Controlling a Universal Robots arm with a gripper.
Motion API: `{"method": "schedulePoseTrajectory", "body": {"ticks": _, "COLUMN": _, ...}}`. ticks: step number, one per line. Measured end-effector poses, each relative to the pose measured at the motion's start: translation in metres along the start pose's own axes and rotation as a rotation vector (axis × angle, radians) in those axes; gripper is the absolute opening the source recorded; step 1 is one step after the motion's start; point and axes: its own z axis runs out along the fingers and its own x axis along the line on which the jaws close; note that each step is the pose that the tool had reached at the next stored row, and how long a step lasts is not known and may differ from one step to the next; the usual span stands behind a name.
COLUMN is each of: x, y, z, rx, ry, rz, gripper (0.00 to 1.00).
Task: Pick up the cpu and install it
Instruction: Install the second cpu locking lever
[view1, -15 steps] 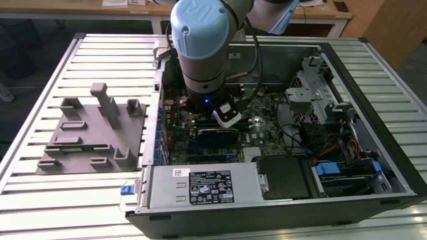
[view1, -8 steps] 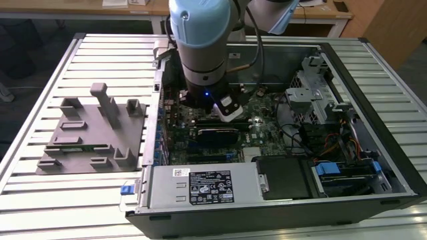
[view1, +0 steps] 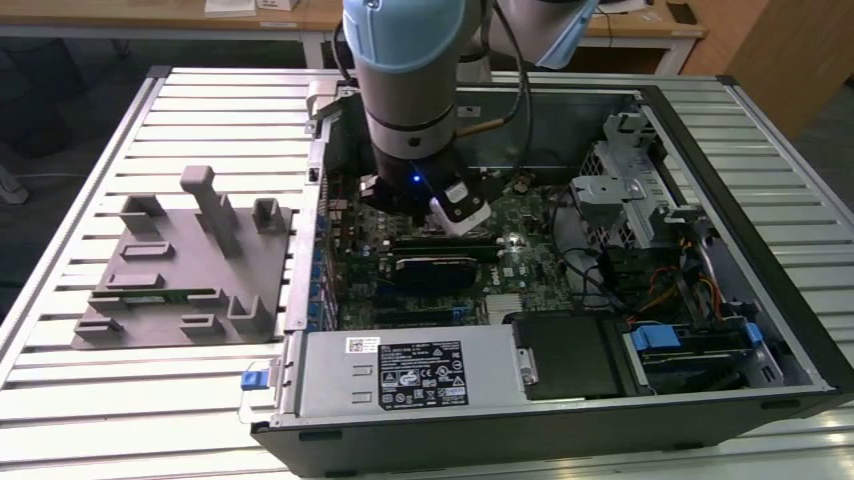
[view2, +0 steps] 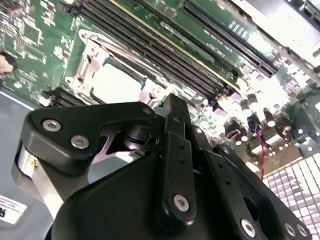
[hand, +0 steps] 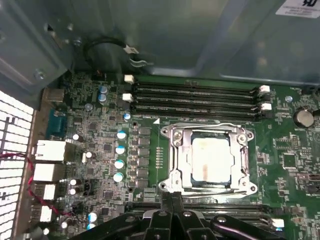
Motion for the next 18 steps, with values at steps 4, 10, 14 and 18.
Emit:
{"method": "schedulePoseTrajectory", "body": {"ticks": 4, "x": -0.0096, "y": 0.0007, "z": 0.0011, "rx": 0.0090, "ry": -0.0010, "rz": 0.004, "gripper": 0.11}}
{"method": "schedulePoseTrajectory", "body": {"ticks": 10, "x": -0.0175, "y": 0.0088, "z": 0.0037, "rx": 0.0268, "ry": -0.0007, "rz": 0.004, "gripper": 0.11}}
{"method": "schedulePoseTrajectory", "body": {"ticks": 14, "x": -0.0222, "y": 0.0152, "z": 0.0056, "rx": 0.0437, "ry": 0.0001, "rz": 0.003, "gripper": 0.11}}
{"method": "schedulePoseTrajectory", "body": {"ticks": 18, "x": -0.0274, "y": 0.0208, "z": 0.0076, "rx": 0.0567, "ry": 0.0004, "rz": 0.002, "gripper": 0.11}}
